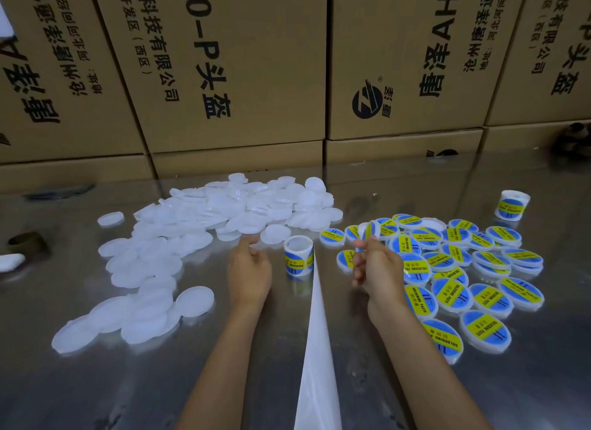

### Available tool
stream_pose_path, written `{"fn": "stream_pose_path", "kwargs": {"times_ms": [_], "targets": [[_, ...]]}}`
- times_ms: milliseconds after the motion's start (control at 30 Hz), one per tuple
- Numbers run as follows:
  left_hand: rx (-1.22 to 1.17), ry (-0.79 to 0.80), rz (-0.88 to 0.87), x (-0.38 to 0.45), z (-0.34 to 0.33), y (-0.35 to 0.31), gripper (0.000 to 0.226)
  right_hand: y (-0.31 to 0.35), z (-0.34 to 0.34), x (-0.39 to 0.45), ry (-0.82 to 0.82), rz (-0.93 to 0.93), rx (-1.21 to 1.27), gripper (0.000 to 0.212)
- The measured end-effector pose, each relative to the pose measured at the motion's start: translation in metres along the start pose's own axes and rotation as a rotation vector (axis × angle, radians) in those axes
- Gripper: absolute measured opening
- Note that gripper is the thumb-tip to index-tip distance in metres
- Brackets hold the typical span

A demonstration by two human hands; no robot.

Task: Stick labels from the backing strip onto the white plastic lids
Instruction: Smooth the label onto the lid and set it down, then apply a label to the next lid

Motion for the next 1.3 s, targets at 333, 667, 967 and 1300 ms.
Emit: {"fn": "stream_pose_path", "kwargs": {"times_ms": [333,667,967,1300], "targets": [[0.467,0.049,-0.008,0.037,-0.025,-0.003,0.058,-0.01,-0.018,-0.003,0.08,0.109,-0.303,0.02],[0.43,0.098,0.03,0.059,-0.041,0.005,0.058,-0.02,-0.026,0.01,0.084,0.123,-0.399,0.021],[-0.101,-0.018,0.122,0.058,-0.029,0.018,0.029,-0.02,-0.028,0.008,0.081,0.169,-0.484,0.016],[-0.809,0.008,0.268,0.023,0.0,0.019,0.004,-0.016,-0.03,0.0,0.126,0.242,-0.541,0.01]]}}
Point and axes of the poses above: each hand's wrist, its own x-axis towards the middle knuckle, its own z-axis out of the back of the hand, y = z × x, the point moved 4 cm from there along x, towards the middle knuckle, and after that the axes turned 7 degrees about -z, right-handed, at the moved point
